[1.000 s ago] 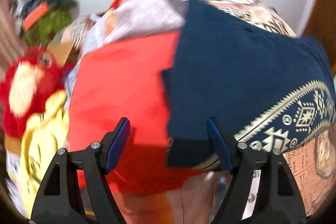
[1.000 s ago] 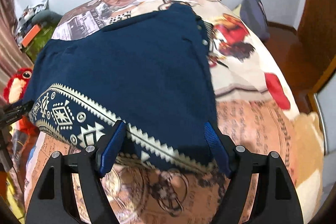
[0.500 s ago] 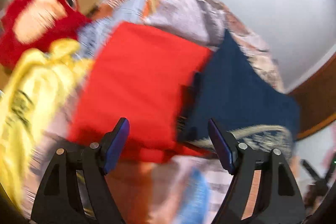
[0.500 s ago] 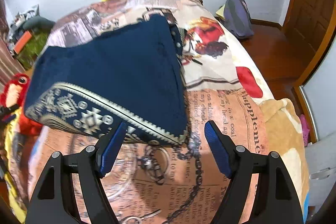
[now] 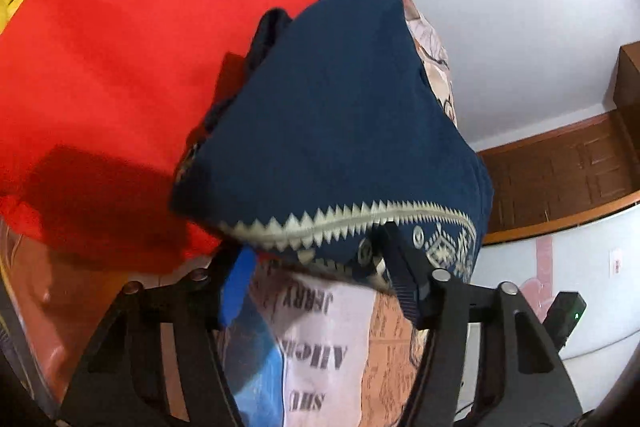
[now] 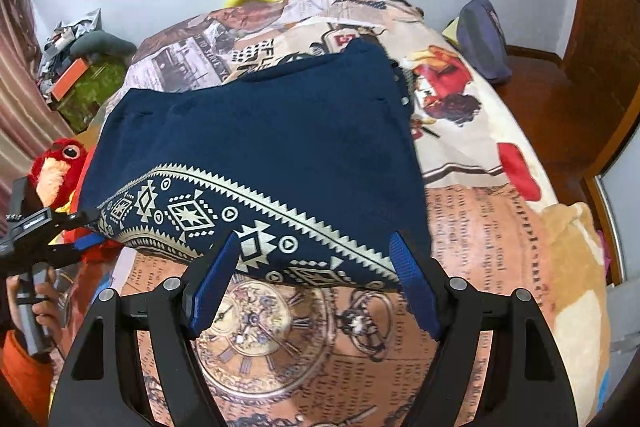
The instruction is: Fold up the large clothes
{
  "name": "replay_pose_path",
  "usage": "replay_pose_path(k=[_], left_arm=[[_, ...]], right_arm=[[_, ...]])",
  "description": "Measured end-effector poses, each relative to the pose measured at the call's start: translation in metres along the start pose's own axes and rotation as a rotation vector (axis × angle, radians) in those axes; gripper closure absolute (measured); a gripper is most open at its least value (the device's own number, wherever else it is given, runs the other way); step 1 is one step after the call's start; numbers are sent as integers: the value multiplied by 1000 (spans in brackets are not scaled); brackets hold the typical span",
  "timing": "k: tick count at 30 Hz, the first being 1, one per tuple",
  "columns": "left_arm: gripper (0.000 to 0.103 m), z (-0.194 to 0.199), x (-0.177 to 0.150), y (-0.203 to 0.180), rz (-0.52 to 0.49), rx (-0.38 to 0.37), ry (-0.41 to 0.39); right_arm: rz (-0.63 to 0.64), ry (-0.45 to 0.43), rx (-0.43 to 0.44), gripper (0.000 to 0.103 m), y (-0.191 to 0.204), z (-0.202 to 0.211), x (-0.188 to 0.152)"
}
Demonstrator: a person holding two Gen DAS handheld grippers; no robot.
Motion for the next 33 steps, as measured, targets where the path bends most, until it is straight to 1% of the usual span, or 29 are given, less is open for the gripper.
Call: replay_pose_path(k=[2, 4, 5, 8, 11, 13, 15, 17, 19, 20, 21, 22, 25, 26, 30, 31, 33], left_arm=[[45, 0, 5, -7, -10, -3, -41], [46, 2, 9, -15, -15, -34, -76], [46, 3, 11, -17, -27, -37, -88], [46, -8, 16, -26, -65, 0, -99], [46, -30, 21, -20, -53, 45, -99], [46, -36, 25, -18, -47, 50, -118], [46, -38, 27, -24, -44, 55, -139], [53, -37, 32, -31, -42, 80, -169], [72, -36, 37, -33, -37, 98, -188], [77, -32, 40, -37, -33, 94, -203], [83, -28, 40, -37, -36, 93, -211], [87, -24, 41, -43, -52, 98, -228], [91, -4, 36, -71, -165, 158, -295], [91, 4, 33, -82, -208, 171, -322], [92, 44, 16, -116, -340, 170, -419], [92, 56, 10, -128, -390, 179, -455], [92, 76, 3, -146, -451, 198, -508]], right_arm=[[1, 8, 3, 29, 3, -4, 1], [6, 14, 4, 29, 6, -8, 2], [8, 16, 3, 29, 7, -10, 3], [9, 17, 10, 29, 11, -14, 7], [5, 16, 22, 29, 16, -18, 11], [4, 15, 30, 29, 21, -20, 13], [10, 18, 37, 29, 27, -22, 15], [20, 24, 35, 29, 33, -25, 17], [30, 29, 31, 29, 39, -26, 19], [36, 31, 28, 29, 43, -26, 21], [39, 30, 28, 29, 45, -25, 23], [42, 27, 28, 29, 48, -24, 25], [57, 12, 19, 29, 57, -19, 32], [63, 7, 16, 29, 60, -18, 35], [77, -14, 14, 29, 75, -14, 45], [83, -19, 19, 29, 80, -13, 47], [95, -20, 31, 29, 89, -15, 50]])
Point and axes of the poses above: each gripper's, at about its wrist camera, not at the fingertips, and z roughly against the way its jaws point, y to its left, x to its top, the point moved 1 cm from there along -z, roughly the way its jaws point, and after that the axes turned 2 degrees about z, right-handed, at the moved point
